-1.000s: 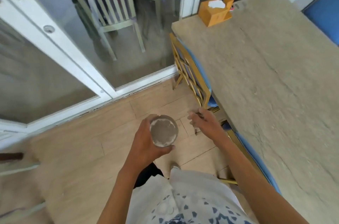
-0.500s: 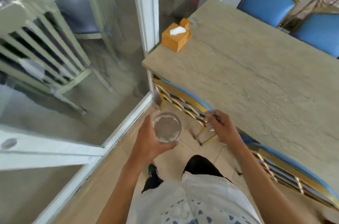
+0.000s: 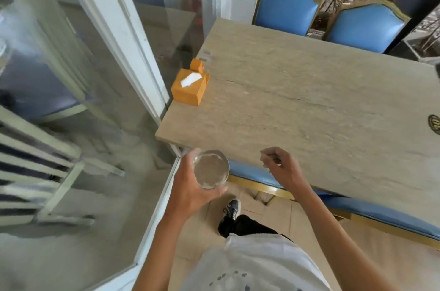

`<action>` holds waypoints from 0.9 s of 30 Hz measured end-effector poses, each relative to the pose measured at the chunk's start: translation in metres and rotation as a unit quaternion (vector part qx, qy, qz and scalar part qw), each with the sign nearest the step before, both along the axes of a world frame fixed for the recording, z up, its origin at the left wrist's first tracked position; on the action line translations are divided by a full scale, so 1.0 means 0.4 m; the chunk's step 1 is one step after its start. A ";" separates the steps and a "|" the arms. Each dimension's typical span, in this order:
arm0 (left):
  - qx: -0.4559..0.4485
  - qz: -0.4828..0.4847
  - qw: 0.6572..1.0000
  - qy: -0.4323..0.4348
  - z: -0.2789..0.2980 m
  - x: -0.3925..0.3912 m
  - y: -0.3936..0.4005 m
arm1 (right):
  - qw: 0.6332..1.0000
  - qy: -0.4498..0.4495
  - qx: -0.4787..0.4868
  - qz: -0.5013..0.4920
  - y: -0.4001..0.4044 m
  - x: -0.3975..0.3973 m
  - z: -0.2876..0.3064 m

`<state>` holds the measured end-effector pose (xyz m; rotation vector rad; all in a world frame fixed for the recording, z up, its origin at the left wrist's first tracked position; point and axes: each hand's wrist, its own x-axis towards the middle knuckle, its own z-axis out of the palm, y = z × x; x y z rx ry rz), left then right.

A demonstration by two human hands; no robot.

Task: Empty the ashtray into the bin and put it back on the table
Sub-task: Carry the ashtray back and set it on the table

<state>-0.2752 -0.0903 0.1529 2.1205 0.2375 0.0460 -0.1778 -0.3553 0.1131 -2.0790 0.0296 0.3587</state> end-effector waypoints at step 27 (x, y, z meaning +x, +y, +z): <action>0.028 -0.313 0.948 0.049 -0.072 0.638 -0.136 | 0.949 0.156 0.203 -0.185 0.053 0.260 0.013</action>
